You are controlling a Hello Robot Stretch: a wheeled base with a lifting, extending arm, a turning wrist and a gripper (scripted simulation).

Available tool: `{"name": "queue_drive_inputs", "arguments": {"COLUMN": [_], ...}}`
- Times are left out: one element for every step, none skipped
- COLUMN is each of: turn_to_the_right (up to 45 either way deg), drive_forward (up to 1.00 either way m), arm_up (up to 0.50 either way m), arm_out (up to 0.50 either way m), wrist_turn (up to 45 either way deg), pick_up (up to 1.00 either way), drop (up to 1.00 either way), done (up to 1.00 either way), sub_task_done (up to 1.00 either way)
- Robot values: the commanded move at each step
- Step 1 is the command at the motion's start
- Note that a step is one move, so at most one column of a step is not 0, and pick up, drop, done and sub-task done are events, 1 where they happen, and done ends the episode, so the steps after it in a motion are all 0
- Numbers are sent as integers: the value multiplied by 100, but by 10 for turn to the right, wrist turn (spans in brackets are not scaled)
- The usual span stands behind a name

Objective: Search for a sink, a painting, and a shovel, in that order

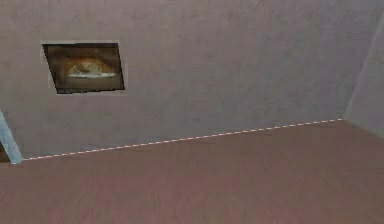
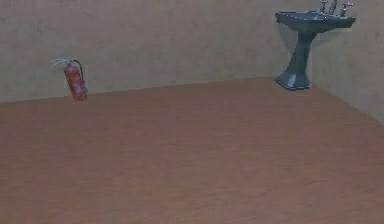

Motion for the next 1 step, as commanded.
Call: {"name": "queue_drive_inputs", "arguments": {"turn_to_the_right": [0], "drive_forward": [100], "arm_up": [0], "arm_out": [0], "wrist_turn": [0], "pick_up": [0], "drop": [0], "done": [0], "sub_task_done": [0]}}
